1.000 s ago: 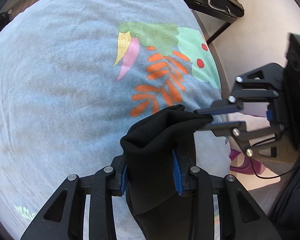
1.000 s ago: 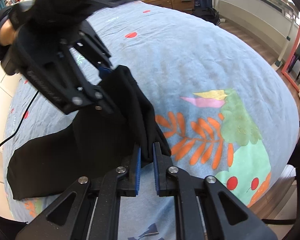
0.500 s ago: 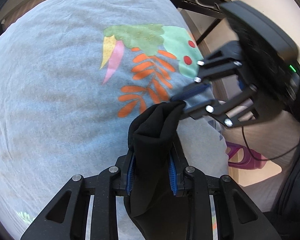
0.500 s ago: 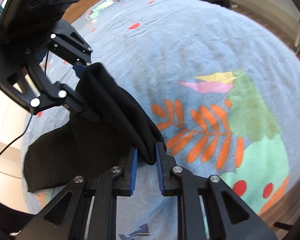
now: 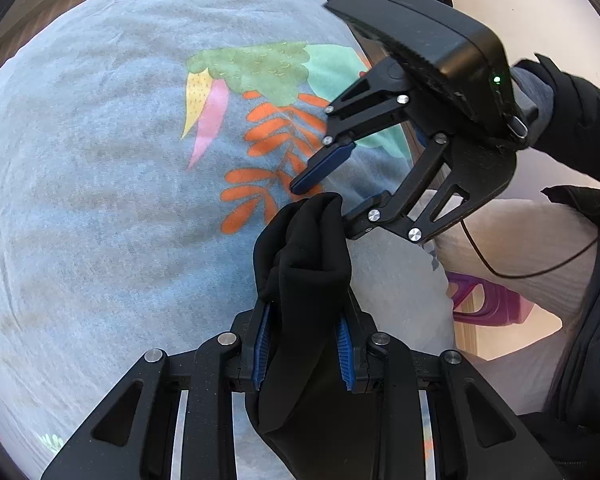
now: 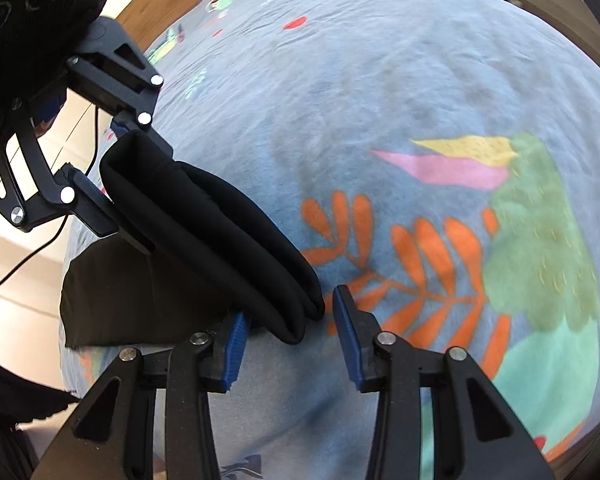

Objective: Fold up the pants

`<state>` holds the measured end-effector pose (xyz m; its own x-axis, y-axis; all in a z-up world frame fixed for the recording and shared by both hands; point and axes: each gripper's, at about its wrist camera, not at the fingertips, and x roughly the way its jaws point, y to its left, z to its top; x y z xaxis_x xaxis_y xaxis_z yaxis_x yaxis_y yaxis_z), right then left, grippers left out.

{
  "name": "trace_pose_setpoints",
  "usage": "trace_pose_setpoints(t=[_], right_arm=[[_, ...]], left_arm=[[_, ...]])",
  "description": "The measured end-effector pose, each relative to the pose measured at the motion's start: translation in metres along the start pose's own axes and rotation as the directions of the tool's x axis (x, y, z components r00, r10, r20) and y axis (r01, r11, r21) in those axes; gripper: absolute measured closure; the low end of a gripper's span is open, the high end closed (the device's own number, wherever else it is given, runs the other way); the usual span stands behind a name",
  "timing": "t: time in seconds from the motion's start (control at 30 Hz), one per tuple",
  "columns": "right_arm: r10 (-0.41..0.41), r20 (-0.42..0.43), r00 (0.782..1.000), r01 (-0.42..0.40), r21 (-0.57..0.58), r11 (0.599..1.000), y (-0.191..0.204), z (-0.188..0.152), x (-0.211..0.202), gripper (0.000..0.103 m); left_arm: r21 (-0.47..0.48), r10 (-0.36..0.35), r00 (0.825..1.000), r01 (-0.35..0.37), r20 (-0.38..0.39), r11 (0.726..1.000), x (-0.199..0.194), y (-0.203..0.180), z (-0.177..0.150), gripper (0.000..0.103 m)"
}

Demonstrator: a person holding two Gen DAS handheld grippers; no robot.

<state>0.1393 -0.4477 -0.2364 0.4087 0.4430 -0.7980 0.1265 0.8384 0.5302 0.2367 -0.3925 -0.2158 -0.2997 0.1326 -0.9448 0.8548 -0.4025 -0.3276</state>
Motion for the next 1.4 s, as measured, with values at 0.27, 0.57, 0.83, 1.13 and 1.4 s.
trace_pose_setpoints(t=[0.27, 0.57, 0.83, 1.13, 1.4], right_arm=[[0.045, -0.052, 0.998, -0.049, -0.076, 0.996, 0.007, -0.005, 0.012, 0.072], [0.011, 0.005, 1.0, -0.01, -0.115, 0.993, 0.032, -0.017, -0.015, 0.103], [-0.057, 0.098, 0.994, 0.07, -0.127, 0.989, 0.077, -0.026, -0.051, 0.103], [-0.071, 0.154, 0.985, 0.102, -0.2, 0.974, 0.159, -0.025, -0.068, 0.103], [-0.057, 0.117, 0.992, 0.09, -0.308, 0.947, 0.241, -0.039, -0.044, 0.103]], left_arm=[[0.039, -0.017, 1.0, 0.018, -0.025, 0.999, 0.006, -0.012, -0.002, 0.079], [0.012, 0.002, 1.0, -0.002, -0.013, 1.0, 0.002, -0.004, -0.009, 0.079], [0.012, 0.039, 0.999, -0.039, 0.006, 0.999, -0.018, -0.014, -0.023, 0.079], [-0.02, 0.066, 0.996, -0.065, 0.065, 0.998, -0.046, -0.038, -0.068, 0.079], [-0.094, 0.099, 0.988, -0.088, 0.12, 0.992, -0.046, -0.074, -0.133, 0.079]])
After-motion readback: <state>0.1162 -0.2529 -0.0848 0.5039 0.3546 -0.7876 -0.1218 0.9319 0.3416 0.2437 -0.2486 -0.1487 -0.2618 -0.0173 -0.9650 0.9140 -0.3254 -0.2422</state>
